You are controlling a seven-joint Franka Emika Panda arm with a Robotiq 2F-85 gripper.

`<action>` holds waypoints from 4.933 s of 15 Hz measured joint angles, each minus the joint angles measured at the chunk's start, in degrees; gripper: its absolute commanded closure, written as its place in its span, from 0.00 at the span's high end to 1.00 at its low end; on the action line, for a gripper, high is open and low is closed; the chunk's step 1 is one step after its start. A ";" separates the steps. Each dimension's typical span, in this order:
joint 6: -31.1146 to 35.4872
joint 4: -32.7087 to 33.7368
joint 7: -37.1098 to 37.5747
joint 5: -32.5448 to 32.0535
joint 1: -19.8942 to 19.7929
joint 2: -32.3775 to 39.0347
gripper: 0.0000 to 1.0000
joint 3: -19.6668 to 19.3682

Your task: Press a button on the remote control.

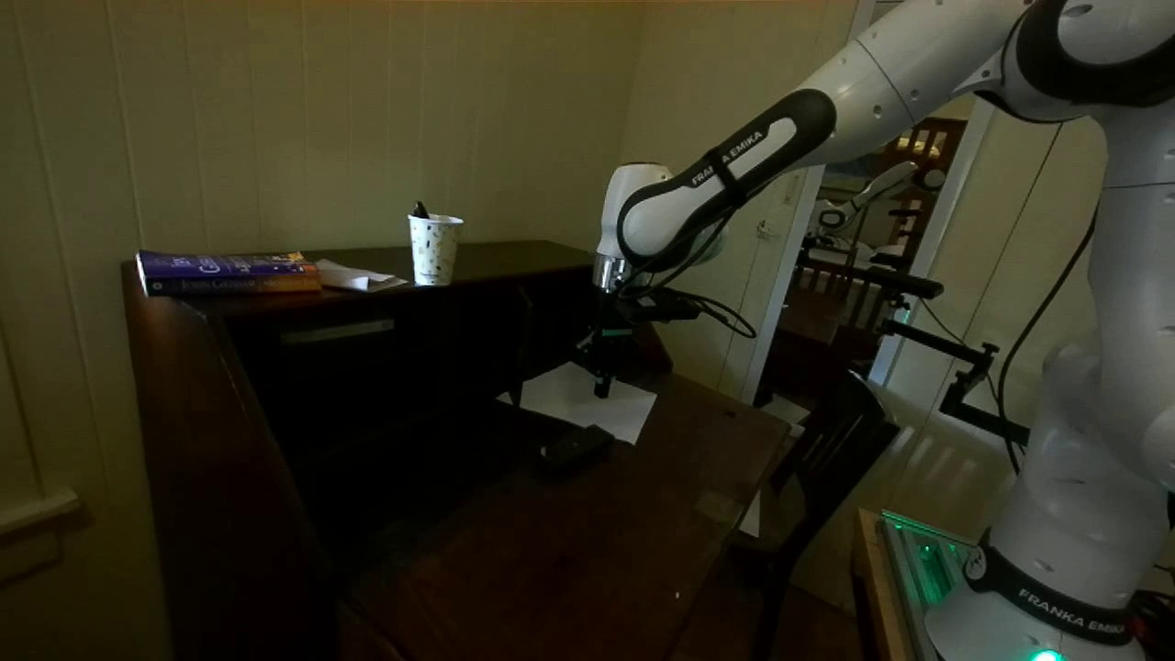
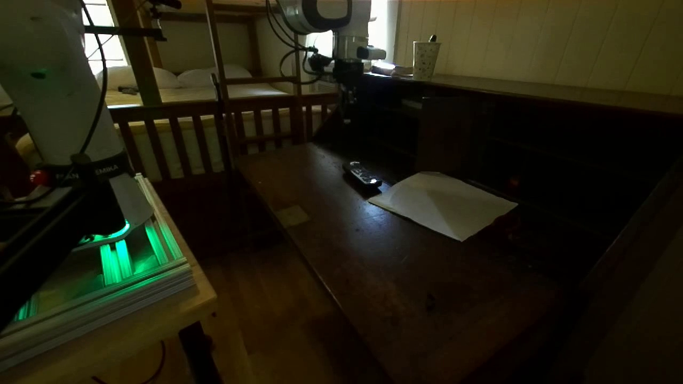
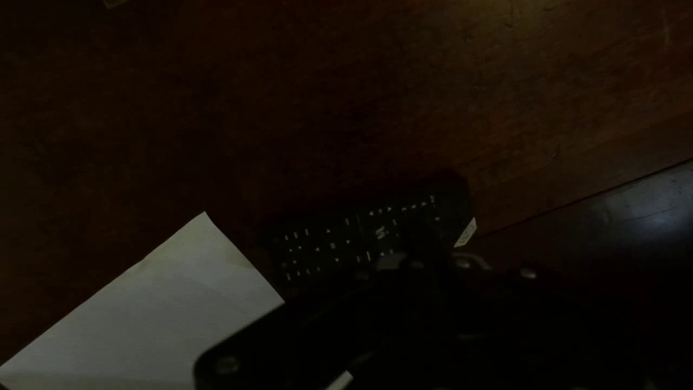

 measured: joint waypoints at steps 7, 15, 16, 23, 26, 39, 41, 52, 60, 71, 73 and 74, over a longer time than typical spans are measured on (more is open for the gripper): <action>4.94 0.92 0.05 0.05 -0.38 5.36 0.00 -2.06; 7.75 3.14 0.04 0.80 -0.80 9.80 0.00 -2.53; 7.75 3.39 0.04 0.80 -0.81 10.31 0.00 -2.75; 7.75 5.53 -0.16 0.99 -1.31 13.49 0.00 -2.99; 7.75 6.51 -0.26 1.41 -1.43 14.83 0.00 -2.97; 7.75 8.94 -0.46 2.44 -1.77 18.56 0.00 -2.85; 7.75 9.18 -0.57 2.67 -1.95 18.86 0.00 -2.79; 4.83 11.11 -2.72 3.39 -2.79 19.74 0.00 -2.08; 3.63 10.03 -2.59 3.25 -2.74 14.62 0.28 -3.49; -13.51 -5.13 1.89 3.66 -2.76 -16.32 0.98 -4.90; -14.66 -6.76 1.81 3.45 -2.90 -21.41 0.90 -4.74; -14.71 -6.77 1.81 3.45 -2.97 -21.87 0.96 -4.69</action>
